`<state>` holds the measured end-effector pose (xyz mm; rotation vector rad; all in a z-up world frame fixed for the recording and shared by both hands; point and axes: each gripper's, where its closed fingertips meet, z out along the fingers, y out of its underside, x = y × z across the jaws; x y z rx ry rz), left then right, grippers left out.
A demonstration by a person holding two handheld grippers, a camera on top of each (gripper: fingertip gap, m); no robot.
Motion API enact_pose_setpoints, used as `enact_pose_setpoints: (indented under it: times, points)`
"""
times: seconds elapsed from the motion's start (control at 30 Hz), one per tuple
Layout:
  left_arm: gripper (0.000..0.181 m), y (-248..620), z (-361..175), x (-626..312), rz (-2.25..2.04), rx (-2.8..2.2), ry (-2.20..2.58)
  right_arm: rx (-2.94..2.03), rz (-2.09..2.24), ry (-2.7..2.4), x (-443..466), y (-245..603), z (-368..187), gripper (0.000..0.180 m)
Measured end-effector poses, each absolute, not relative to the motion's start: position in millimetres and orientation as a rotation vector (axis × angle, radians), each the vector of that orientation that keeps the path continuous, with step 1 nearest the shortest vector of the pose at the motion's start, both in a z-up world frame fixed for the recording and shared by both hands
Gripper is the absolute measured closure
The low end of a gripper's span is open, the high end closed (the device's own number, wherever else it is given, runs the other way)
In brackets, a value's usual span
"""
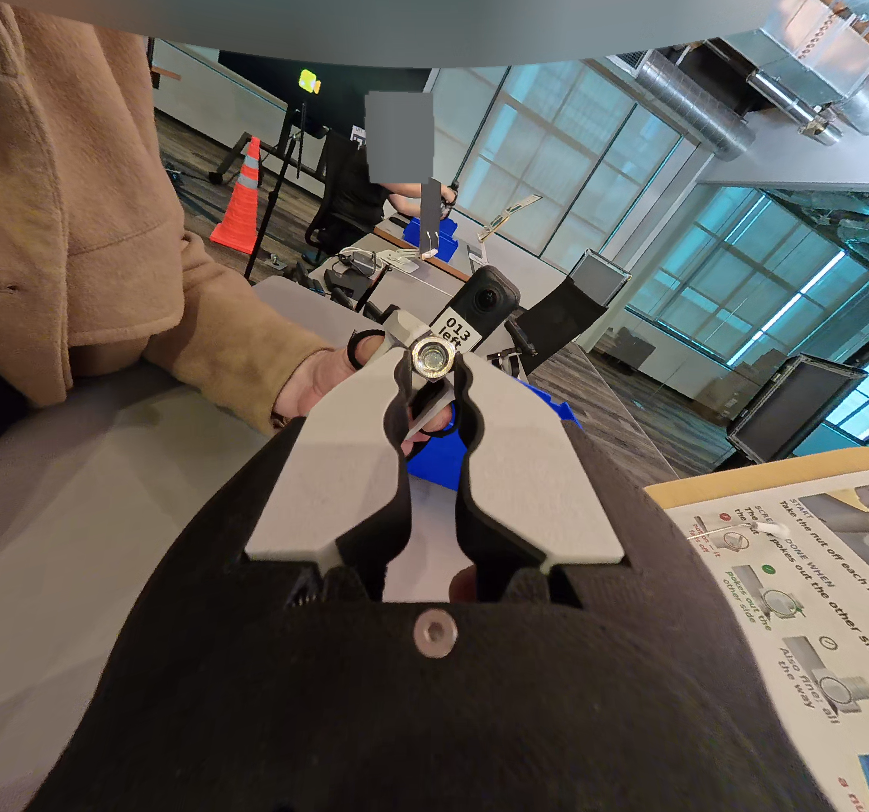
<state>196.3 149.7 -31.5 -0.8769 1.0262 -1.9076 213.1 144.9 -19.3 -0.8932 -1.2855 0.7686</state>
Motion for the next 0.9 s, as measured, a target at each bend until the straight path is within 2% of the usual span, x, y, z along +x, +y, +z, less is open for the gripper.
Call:
enact_pose_setpoints:
  times: [0.43,0.9]
  points:
    - [0.164,150.1,-28.0,194.2,-1.932,-0.849,0.984,-0.869,0.819,-1.220,210.7,145.6,-15.8,0.162]
    - [0.164,154.8,-24.3,192.4,-1.478,-0.896,1.103,-0.923,1.039,-1.095,209.8,153.6,-14.3,0.162]
